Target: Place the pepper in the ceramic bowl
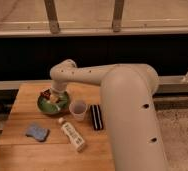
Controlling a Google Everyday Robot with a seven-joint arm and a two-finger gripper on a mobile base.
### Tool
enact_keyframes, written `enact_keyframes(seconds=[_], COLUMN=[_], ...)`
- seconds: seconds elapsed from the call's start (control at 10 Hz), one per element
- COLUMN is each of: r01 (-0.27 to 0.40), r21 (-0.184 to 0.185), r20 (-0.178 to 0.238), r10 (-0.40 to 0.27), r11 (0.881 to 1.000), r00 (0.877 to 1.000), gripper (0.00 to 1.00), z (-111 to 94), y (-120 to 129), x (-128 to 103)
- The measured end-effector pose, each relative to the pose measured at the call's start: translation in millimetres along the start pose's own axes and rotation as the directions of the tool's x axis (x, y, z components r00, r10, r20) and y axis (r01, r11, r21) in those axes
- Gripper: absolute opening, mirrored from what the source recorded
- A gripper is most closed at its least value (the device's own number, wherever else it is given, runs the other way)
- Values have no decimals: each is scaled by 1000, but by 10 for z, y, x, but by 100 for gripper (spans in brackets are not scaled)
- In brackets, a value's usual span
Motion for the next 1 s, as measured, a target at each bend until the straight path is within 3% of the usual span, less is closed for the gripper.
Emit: enact_keyframes(seconds=[0.2, 0.8, 1.0], r01=[4, 3, 3], r21=[-2, -2, -3], r20=[5, 5, 5], r10=[-4, -3, -3], r11=[1000, 1000, 1000], r00=[1000, 1000, 1000], gripper=[7, 69, 80], z=[13, 9, 11], y=[7, 6, 9], x=[-18, -12, -16])
